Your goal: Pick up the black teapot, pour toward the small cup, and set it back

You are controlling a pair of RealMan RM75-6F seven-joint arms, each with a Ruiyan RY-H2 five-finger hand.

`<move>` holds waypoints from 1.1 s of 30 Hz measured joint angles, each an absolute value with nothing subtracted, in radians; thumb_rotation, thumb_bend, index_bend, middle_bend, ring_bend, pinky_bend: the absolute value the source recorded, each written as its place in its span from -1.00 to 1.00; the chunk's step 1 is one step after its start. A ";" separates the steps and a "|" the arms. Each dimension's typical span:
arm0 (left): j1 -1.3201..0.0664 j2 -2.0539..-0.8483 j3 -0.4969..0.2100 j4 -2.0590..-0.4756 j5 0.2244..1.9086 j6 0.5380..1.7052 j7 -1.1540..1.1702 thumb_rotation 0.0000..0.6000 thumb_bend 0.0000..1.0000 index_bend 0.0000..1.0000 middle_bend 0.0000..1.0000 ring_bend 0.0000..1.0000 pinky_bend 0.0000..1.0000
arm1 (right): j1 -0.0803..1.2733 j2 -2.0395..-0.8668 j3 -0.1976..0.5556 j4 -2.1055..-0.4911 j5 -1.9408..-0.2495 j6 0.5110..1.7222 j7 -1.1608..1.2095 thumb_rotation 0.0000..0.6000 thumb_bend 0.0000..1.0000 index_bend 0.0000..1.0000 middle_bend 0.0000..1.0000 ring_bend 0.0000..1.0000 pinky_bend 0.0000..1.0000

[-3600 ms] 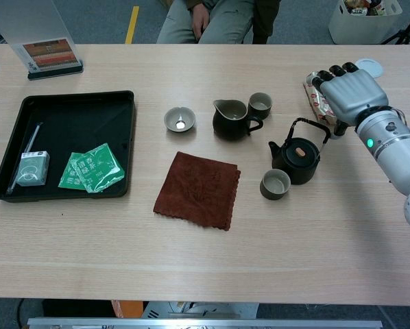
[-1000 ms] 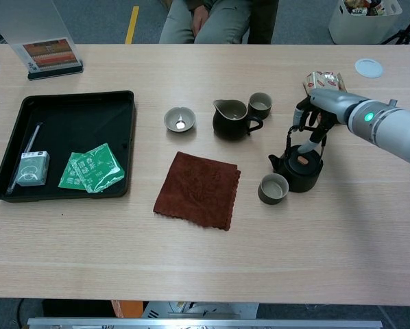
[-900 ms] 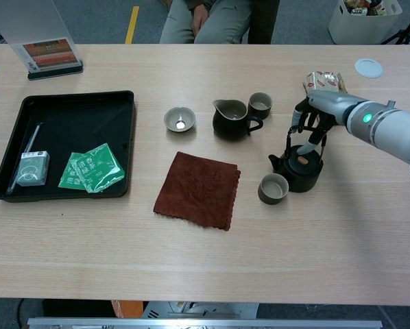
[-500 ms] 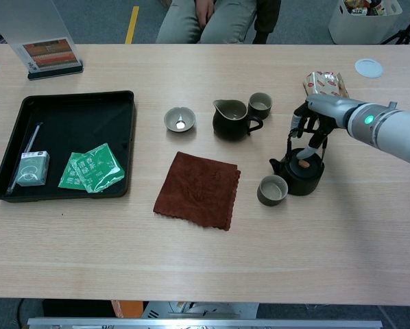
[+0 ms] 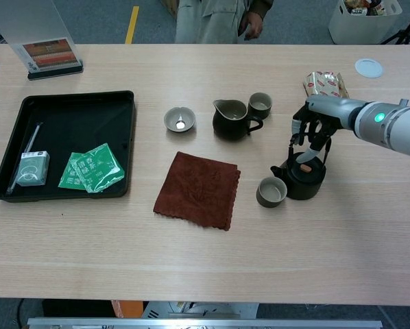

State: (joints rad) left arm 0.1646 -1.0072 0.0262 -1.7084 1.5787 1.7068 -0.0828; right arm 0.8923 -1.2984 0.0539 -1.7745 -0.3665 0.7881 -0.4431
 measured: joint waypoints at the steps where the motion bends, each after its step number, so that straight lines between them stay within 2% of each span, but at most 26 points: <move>1: 0.165 -1.008 0.026 -1.708 1.579 1.706 -0.082 1.00 -0.56 -0.96 -1.00 -1.00 -1.00 | 0.892 -1.295 0.051 -1.779 -0.369 0.788 -0.439 1.00 -1.00 0.11 0.05 -0.12 -0.86; 18: 0.166 -1.009 0.026 -1.706 1.578 1.706 -0.085 1.00 -0.56 -0.96 -1.00 -1.00 -1.00 | 0.923 -1.250 0.009 -1.835 -0.373 0.748 -0.390 1.00 -1.00 0.15 0.10 -0.06 -0.84; 24: 0.164 -1.008 0.025 -1.707 1.579 1.706 -0.084 1.00 -0.56 -0.96 -1.00 -1.00 -1.00 | 0.946 -1.245 -0.002 -1.834 -0.343 0.733 -0.378 1.00 -1.00 0.24 0.18 0.08 -0.80; 27: 0.164 -1.008 0.024 -1.708 1.578 1.704 -0.083 1.00 -0.56 -0.96 -1.00 -1.00 -1.00 | 0.963 -1.242 -0.008 -1.829 -0.317 0.719 -0.375 1.00 -1.00 0.27 0.20 0.14 -0.68; 32: 0.163 -1.008 0.024 -1.710 1.576 1.703 -0.081 1.00 -0.56 -0.96 -1.00 -1.00 -1.00 | 1.002 -1.237 -0.016 -1.813 -0.270 0.691 -0.365 1.00 -1.00 0.27 0.20 0.17 -0.27; 33: 0.163 -1.008 0.023 -1.710 1.575 1.703 -0.080 1.00 -0.56 -0.96 -1.00 -1.00 -1.00 | 1.008 -1.236 -0.018 -1.811 -0.267 0.688 -0.362 1.00 -1.00 0.27 0.20 0.17 -0.24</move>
State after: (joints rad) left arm 0.1630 -1.0080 0.0233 -1.7099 1.5753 1.7025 -0.0804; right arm 1.0079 -1.2363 -0.0184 -1.8112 -0.2666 0.6880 -0.3620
